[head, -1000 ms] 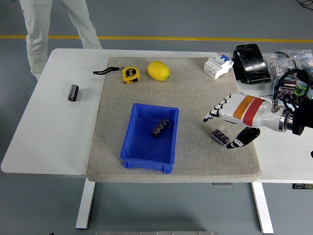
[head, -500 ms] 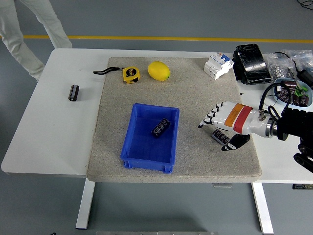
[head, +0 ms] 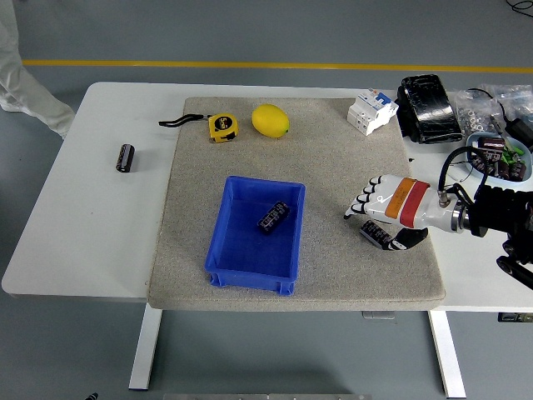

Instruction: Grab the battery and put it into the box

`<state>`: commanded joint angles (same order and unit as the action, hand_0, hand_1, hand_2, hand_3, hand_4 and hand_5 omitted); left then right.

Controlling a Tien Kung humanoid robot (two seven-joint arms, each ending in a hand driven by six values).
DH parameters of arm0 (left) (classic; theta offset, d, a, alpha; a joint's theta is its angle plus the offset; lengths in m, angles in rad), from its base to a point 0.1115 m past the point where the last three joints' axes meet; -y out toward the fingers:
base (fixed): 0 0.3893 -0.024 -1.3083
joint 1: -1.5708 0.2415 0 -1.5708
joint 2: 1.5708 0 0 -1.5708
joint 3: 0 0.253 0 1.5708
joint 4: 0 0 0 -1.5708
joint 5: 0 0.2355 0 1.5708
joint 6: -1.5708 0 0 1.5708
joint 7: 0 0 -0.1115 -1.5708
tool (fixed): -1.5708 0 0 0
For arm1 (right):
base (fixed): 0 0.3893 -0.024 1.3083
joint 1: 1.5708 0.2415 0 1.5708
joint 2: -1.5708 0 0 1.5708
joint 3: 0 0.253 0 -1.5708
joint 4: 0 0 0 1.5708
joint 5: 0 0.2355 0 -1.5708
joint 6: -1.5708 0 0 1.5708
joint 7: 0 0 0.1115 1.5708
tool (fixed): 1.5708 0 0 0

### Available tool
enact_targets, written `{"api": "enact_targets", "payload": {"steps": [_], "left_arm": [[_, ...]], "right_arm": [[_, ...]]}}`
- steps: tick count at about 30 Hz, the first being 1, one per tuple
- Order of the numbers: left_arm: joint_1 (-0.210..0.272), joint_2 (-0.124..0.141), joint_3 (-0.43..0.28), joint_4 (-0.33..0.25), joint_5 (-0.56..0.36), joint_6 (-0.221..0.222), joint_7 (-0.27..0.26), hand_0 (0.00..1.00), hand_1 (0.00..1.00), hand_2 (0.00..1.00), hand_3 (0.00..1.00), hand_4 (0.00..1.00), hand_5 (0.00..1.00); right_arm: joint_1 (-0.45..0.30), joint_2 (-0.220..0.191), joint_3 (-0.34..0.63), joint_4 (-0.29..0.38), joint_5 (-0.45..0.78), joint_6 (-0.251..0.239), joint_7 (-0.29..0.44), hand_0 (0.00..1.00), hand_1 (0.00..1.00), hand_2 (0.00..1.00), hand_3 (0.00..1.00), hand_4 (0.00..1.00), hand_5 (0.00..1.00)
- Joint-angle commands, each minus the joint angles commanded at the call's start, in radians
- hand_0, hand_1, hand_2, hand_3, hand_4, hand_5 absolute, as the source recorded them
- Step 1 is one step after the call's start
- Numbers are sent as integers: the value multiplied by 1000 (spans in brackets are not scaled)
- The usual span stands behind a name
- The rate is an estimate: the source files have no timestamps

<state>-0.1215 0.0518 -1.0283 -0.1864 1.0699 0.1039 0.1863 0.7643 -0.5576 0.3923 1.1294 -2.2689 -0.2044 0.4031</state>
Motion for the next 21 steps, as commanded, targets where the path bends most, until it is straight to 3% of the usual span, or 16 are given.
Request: {"api": "enact_targets", "payload": {"steps": [7, 21], "left_arm": [[-2, -1, 4, -1, -1, 0, 3, 554, 558, 630, 722, 829, 949], [3, -1, -11, -2, 22, -4, 11, 554, 557, 630, 720, 828, 950]], "right_arm": [[0, 9, -8, -35, 0, -5, 2, 700, 681, 738, 785, 960, 139], [-10, 2, -17, -30, 7, 10, 3, 669, 649, 709, 757, 917, 93]]}}
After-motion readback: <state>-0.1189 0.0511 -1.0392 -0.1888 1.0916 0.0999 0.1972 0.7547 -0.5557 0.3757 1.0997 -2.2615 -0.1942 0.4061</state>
